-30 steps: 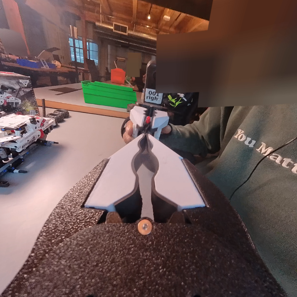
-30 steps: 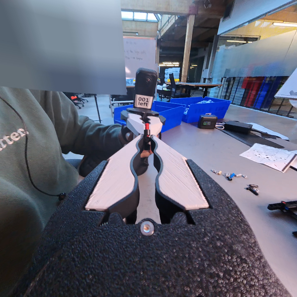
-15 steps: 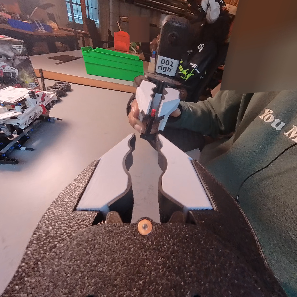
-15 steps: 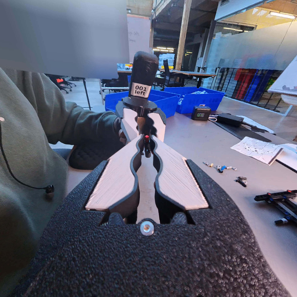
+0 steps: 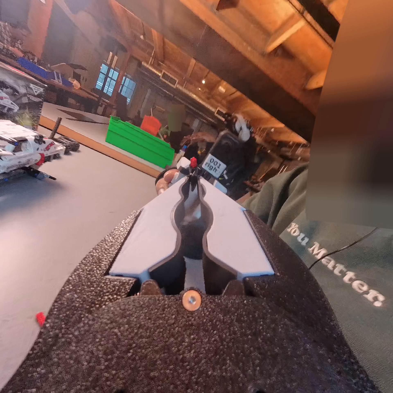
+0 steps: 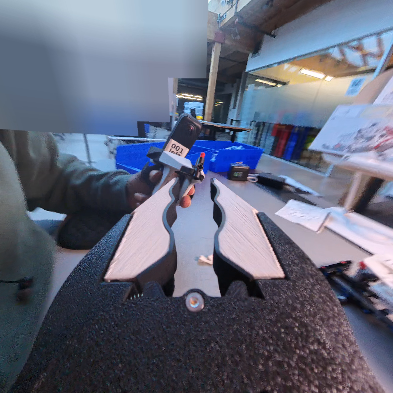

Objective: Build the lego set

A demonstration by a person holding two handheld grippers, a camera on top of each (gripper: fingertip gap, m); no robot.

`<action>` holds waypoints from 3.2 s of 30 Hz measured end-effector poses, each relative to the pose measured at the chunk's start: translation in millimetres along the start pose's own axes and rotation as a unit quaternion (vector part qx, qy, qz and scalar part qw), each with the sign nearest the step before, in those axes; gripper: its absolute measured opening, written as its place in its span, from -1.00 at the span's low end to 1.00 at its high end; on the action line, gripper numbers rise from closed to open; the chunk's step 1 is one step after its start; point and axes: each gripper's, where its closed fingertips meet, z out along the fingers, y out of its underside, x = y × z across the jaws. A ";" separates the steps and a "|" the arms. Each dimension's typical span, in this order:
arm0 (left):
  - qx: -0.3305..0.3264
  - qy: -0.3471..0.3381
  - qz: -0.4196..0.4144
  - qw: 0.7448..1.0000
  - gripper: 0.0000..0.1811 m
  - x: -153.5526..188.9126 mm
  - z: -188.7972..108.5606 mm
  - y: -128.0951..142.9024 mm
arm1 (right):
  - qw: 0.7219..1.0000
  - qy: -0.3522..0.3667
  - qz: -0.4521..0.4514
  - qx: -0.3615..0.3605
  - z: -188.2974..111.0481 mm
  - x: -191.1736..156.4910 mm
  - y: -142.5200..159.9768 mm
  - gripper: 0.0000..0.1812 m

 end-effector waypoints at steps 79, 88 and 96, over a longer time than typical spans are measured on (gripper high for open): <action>-0.188 -0.222 0.166 0.942 -0.95 -79.9 -71.8 0.9 | 0.953 -0.100 0.011 -0.287 -2.2 20.7 103.9 -0.82; -0.251 -0.288 0.214 0.899 -0.95 -111.1 -99.7 30.1 | 0.855 -0.258 -0.088 -0.442 51.9 52.4 161.4 -0.91; -0.243 -0.284 0.203 0.905 -0.95 -114.1 -106.3 30.2 | 0.824 -0.340 -0.089 -0.444 44.5 37.2 177.3 -0.82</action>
